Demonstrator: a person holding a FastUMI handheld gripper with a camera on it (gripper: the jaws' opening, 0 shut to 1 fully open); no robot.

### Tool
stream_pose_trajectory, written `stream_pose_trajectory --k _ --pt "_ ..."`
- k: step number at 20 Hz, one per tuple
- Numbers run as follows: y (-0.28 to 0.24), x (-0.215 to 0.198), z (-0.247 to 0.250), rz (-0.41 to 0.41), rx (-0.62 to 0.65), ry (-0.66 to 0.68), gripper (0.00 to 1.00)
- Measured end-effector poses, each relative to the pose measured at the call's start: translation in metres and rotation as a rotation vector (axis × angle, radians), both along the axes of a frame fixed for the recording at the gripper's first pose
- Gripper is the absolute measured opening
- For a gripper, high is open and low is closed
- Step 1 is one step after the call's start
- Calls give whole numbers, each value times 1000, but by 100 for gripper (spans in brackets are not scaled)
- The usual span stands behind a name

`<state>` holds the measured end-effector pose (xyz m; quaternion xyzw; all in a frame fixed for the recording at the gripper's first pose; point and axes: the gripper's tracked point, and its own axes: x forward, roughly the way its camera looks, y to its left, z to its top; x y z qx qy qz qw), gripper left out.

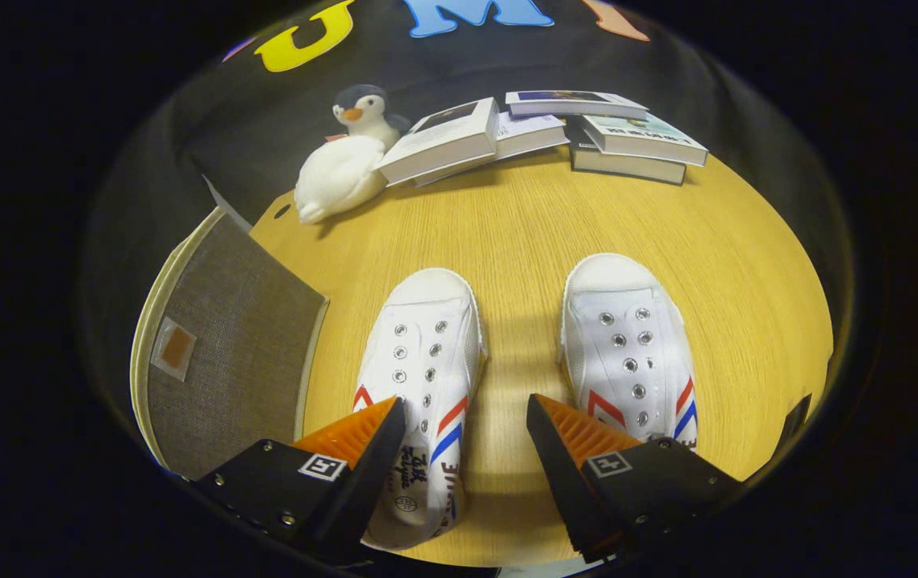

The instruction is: Open the storage box then place both shoes into the box .Put the left shoe in first, then the right shoe, with the right side of both shoes facing outward in a uniform manner.

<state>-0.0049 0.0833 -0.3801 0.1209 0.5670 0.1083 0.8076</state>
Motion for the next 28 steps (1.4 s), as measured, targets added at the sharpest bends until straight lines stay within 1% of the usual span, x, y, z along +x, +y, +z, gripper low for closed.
stream_pose_trajectory --k 1,2,3,5,6,7,8,9,10,11,12,13,14,16,20,24,26,28 --pt "4 0 -1 -8 22 15 91" --pt "5 -2 -4 -13 26 26 81" --pt "6 -2 -4 -14 30 34 79" --pt "7 -1 -6 -11 35 40 80" --pt "19 -1 1 -16 97 40 80" --pt "23 -2 -7 -34 92 50 61" --pt "15 -2 2 -39 90 47 41" --pt "18 -2 2 -31 85 50 41" --pt "15 0 4 -43 86 46 41" --pt "21 0 -5 -61 104 69 31" --pt "17 -2 1 -84 120 80 30" --pt "10 0 -8 -117 83 89 30" --pt "17 8 -22 -159 114 97 2" --pt "13 -5 -4 -180 158 124 2" --pt "18 -5 7 -243 221 145 1" --pt "26 2 34 -289 320 140 2" --pt "29 10 54 -311 364 115 1" --pt "36 16 77 -302 395 92 1"
